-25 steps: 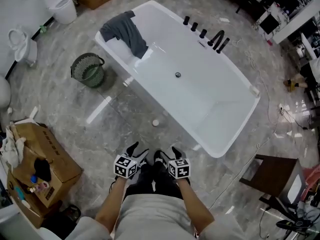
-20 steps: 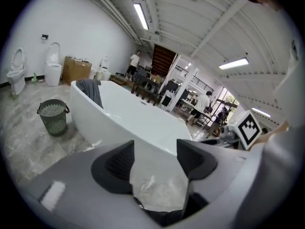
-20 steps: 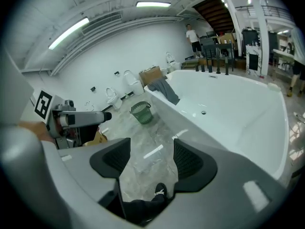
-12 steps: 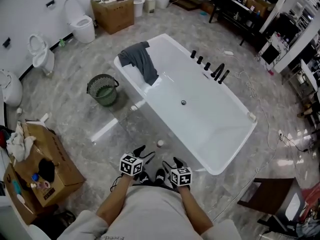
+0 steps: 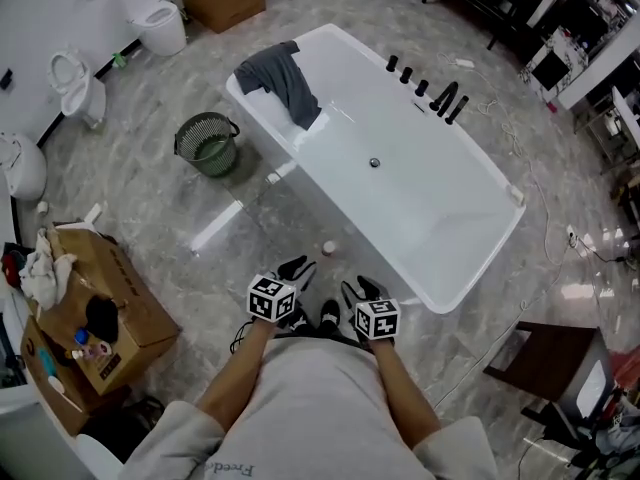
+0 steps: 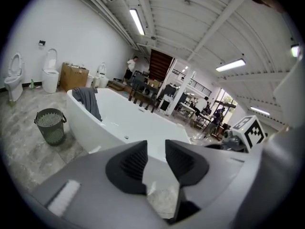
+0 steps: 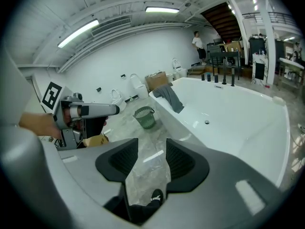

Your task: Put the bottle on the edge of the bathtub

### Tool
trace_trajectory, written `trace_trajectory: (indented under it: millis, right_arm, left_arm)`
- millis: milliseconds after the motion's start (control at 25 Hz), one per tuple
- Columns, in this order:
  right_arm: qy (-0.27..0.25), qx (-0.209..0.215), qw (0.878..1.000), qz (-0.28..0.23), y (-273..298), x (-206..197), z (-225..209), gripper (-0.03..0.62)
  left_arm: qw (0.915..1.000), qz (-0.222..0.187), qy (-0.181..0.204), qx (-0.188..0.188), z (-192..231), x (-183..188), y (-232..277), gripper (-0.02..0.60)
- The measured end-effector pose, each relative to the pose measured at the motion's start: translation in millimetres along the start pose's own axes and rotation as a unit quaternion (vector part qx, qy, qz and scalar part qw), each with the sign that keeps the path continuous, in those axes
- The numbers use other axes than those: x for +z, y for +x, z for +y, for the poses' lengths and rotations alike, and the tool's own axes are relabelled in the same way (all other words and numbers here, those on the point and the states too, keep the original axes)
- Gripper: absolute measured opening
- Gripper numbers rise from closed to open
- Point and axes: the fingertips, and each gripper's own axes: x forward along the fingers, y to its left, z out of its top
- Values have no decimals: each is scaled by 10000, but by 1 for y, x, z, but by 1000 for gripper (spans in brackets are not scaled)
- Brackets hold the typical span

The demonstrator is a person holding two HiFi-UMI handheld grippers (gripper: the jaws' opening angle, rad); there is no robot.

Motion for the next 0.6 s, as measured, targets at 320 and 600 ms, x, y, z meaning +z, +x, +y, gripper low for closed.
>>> trace_trajectory:
  millis: [320,600]
  right_arm:
    - [86,-132,9999,-52,-1,3,-8,27]
    - [194,-255,9995,-62,-4,5,-16,2]
  left_arm:
    - [9997,-46,-155,184,12,1,-2,58]
    - [9999,46,-30,89,7,-3,1,57]
